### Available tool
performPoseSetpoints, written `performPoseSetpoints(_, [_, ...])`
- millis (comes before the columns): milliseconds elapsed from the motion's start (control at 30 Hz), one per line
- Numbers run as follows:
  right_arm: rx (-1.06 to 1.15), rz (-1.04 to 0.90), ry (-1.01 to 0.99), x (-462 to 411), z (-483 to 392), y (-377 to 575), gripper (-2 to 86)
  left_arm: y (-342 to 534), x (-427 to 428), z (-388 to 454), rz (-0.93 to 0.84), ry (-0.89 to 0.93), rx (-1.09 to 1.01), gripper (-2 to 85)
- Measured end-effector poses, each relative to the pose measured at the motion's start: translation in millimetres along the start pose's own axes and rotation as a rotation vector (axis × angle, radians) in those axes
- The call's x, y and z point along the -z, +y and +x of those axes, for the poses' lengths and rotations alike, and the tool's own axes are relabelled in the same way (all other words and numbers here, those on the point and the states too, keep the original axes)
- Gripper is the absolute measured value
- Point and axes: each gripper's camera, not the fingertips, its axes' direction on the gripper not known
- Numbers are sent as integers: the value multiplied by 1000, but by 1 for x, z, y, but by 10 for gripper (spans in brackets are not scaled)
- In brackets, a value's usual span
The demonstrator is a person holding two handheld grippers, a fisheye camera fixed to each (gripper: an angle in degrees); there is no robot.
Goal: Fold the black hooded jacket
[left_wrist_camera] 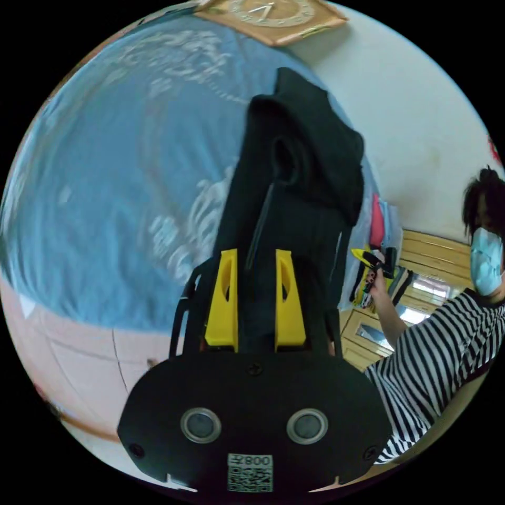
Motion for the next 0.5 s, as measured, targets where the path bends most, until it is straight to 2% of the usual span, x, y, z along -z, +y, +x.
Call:
performPoseSetpoints(67, [-109,-41,-32,-2,15,38,87,24,9,-22,-74,-59,81,121])
performPoseSetpoints(200, [-230,-104,-16,-6,29,86,97,61,12,-62,-147,74,227,131])
performPoseSetpoints(300, [-307,-179,7,-13,40,117,103,71,7,-76,-242,12,232,133])
performPoseSetpoints(500, [-377,-226,-4,-27,53,149,107,66,1,-92,-324,29,210,126])
